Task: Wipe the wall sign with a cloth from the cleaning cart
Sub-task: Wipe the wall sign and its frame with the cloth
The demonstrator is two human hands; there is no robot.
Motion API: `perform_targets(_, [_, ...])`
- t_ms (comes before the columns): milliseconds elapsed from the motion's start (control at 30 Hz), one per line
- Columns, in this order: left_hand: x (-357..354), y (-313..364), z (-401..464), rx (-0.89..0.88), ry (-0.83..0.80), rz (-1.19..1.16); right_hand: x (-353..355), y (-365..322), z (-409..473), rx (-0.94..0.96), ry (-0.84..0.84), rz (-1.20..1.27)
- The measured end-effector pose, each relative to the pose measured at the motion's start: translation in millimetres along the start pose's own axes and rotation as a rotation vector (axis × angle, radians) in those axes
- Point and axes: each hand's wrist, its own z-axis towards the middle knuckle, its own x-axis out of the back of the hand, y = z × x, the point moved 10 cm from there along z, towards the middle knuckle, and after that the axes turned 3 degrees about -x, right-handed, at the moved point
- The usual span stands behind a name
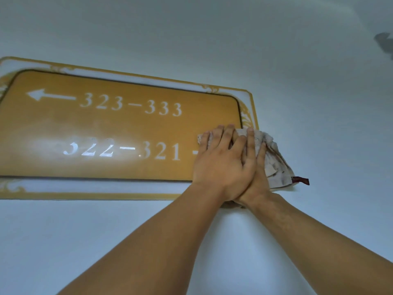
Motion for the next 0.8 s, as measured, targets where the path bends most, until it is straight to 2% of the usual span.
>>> perform_targets(200, [0.0, 2.0, -21.2, 0.049, 0.007, 0.072, 2.5, -11.8, -15.1, 0.127, 0.062, 0.079])
perform_targets(433, [5.6, 1.7, -51.5, 0.149, 0.095, 0.066, 11.5, -24.7, -34.1, 0.252, 0.163, 0.208])
perform_targets(800, [2.4, -15.0, -44.3, 0.207, 0.005, 0.089, 11.7, -31.7, -22.9, 0.298, 0.196, 0.18])
